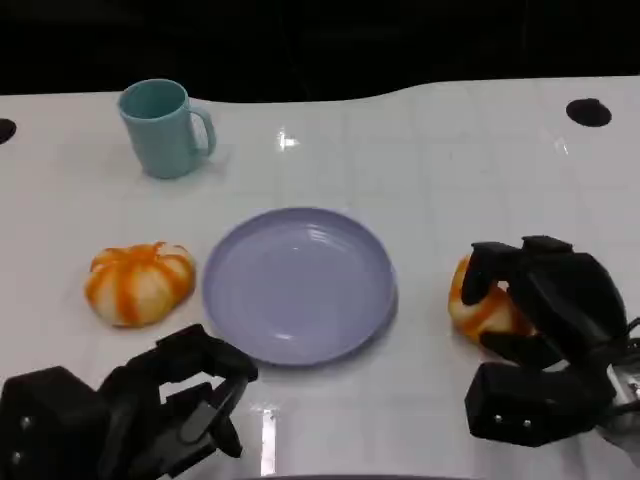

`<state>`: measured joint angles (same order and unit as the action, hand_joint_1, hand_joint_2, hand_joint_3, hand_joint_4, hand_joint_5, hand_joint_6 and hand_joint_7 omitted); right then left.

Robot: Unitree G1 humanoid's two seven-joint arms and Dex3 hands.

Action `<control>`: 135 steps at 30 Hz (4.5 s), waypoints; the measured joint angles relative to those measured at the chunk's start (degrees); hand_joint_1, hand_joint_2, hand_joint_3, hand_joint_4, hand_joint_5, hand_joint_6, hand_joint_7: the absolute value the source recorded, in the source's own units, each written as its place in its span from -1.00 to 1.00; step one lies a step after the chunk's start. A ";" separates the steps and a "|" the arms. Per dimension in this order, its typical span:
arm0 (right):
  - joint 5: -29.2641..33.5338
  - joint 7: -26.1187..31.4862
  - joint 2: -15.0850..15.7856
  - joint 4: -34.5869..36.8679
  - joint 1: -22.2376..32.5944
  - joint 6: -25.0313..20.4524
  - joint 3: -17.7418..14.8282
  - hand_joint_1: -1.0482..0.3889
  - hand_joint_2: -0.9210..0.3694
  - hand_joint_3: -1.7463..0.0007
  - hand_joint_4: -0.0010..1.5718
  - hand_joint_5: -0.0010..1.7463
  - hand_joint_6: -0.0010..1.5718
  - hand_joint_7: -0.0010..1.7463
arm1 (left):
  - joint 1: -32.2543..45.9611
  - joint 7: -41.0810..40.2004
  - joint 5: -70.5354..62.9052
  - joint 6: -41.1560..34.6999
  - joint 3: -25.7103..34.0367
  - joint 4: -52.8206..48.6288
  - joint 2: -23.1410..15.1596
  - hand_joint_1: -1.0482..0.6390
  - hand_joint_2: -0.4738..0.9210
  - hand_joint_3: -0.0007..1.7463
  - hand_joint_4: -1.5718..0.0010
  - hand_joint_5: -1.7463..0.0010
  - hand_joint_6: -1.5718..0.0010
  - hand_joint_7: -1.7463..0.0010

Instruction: Grasp the bread from the table and place it into the plate.

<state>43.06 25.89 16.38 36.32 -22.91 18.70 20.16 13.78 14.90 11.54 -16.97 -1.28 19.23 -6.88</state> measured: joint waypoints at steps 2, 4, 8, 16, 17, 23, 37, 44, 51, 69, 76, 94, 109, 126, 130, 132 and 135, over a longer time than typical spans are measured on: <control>-0.82 -0.01 -0.55 -1.40 -0.01 0.17 -0.19 0.38 -0.05 -0.46 0.24 1.00 -0.07 1.00 | 0.00 -0.01 0.00 0.00 -0.01 0.00 0.01 -0.19 0.96 -0.36 0.10 -1.00 0.21 -0.63; -2.02 -0.25 -1.04 -2.65 -0.07 0.45 -0.31 0.39 -0.07 -0.46 0.25 1.00 -0.06 1.00 | 0.00 -0.04 0.01 -0.02 0.00 0.00 0.03 -0.19 0.96 -0.36 0.10 -1.00 0.21 -0.63; -4.12 -1.71 -1.88 -6.06 -0.43 1.10 -0.50 0.41 -0.04 -0.50 0.25 1.00 -0.06 1.00 | 0.00 -0.18 0.01 -0.03 0.01 0.00 0.04 -0.19 0.96 -0.34 0.10 -1.00 0.21 -0.63; -7.39 -7.04 -4.55 -11.50 -1.92 1.56 -0.54 0.40 0.06 -0.62 0.27 1.00 -0.04 1.00 | -0.03 -0.36 -0.11 0.20 -0.03 -0.34 0.04 -0.21 0.94 -0.33 0.09 -1.00 0.22 -0.64; -7.44 -7.60 -5.00 -11.99 -2.08 1.56 -0.44 0.39 0.07 -0.63 0.28 1.00 -0.04 1.00 | -0.03 -0.36 -0.12 0.25 -0.03 -0.43 0.04 -0.21 0.94 -0.33 0.09 -1.00 0.22 -0.64; -7.80 -11.31 -8.29 -12.68 -4.25 1.21 0.27 0.36 0.06 -0.64 0.28 1.00 -0.07 1.00 | -0.03 -0.36 -0.11 0.61 -0.08 -0.50 0.03 -0.21 0.94 -0.32 0.09 -1.00 0.21 -0.64; -8.78 -11.15 -16.87 6.67 -14.28 3.98 3.27 0.27 0.01 -0.56 0.21 1.00 -0.05 0.82 | 0.22 -0.36 -1.06 1.33 -0.56 -0.52 0.09 -0.22 0.92 -0.32 0.10 -1.00 0.20 -0.61; -9.83 -16.50 -18.14 11.79 -17.26 0.49 3.63 0.02 -0.76 0.56 -0.62 -0.28 -0.29 -0.90 | 0.27 -0.36 -1.06 1.62 -0.65 -0.51 0.15 -0.23 0.93 -0.33 0.10 -1.00 0.19 -0.59; -8.14 -25.52 -15.96 5.86 -17.38 -4.85 6.82 -0.39 -1.00 0.66 -0.99 -0.62 -0.61 -1.00 | 0.32 -0.36 -1.08 2.09 -0.94 -0.52 0.19 -0.24 0.93 -0.34 0.09 -1.00 0.18 -0.59; -17.88 -38.72 -7.15 -24.37 -1.09 -6.78 1.85 -0.18 -1.00 0.68 -0.51 -0.26 -0.30 -0.86 | 0.20 -0.58 -1.20 2.72 -1.29 -1.05 0.80 -0.22 0.96 -0.36 0.10 -1.00 0.17 -0.60; -23.66 -40.11 -3.02 -27.14 4.78 -0.65 -2.17 -0.04 -1.00 0.80 -0.38 -0.14 -0.19 -0.81 | 0.01 -0.66 -1.32 2.63 -1.38 -1.21 0.90 -0.23 0.96 -0.37 0.10 -1.00 0.18 -0.60; -38.19 -42.51 -2.40 -33.16 17.91 3.80 -8.21 0.21 -0.72 0.18 -0.25 0.58 -0.24 0.12 | -0.44 -0.58 -1.07 2.76 -0.86 -2.76 0.80 -0.24 0.95 -0.38 0.09 -1.00 0.17 -0.57; -40.25 -43.65 -1.22 -44.30 27.28 -2.19 -12.39 0.31 -0.25 -0.45 -0.06 0.88 -0.13 0.59 | -1.19 -0.38 -1.02 2.59 -0.28 -3.04 0.41 -0.26 0.96 -0.41 0.10 -1.00 0.15 -0.54; -39.00 -42.58 0.16 -52.05 35.95 -6.48 -15.61 0.25 -0.36 -0.39 0.00 1.00 -0.15 0.75 | -1.10 0.10 -0.65 2.05 -0.03 -2.36 0.05 -0.22 0.99 -0.43 0.11 -1.00 0.17 -0.55; -37.60 -40.60 -1.08 -50.74 36.21 -5.55 -15.59 0.32 -0.31 -0.46 0.13 1.00 -0.13 0.81 | -0.98 0.55 -0.43 2.36 0.19 -2.64 0.03 -0.21 0.99 -0.43 0.11 -1.00 0.17 -0.57; -37.11 -39.87 -1.47 -50.04 36.29 -4.96 -15.58 0.34 -0.29 -0.49 0.17 1.00 -0.12 0.84 | -0.78 0.54 -0.44 2.36 0.20 -2.64 0.03 -0.21 0.99 -0.43 0.10 -1.00 0.17 -0.57; -36.03 -38.97 -1.78 -48.83 36.28 -3.76 -15.55 0.35 -0.29 -0.50 0.22 1.00 -0.10 0.87 | -0.55 0.55 -0.45 2.43 0.20 -2.70 0.03 -0.20 0.99 -0.43 0.10 -1.00 0.16 -0.57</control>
<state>7.03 -13.09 14.60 -12.51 13.37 14.93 4.61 13.23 15.46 11.09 -14.53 -1.08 16.53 -6.86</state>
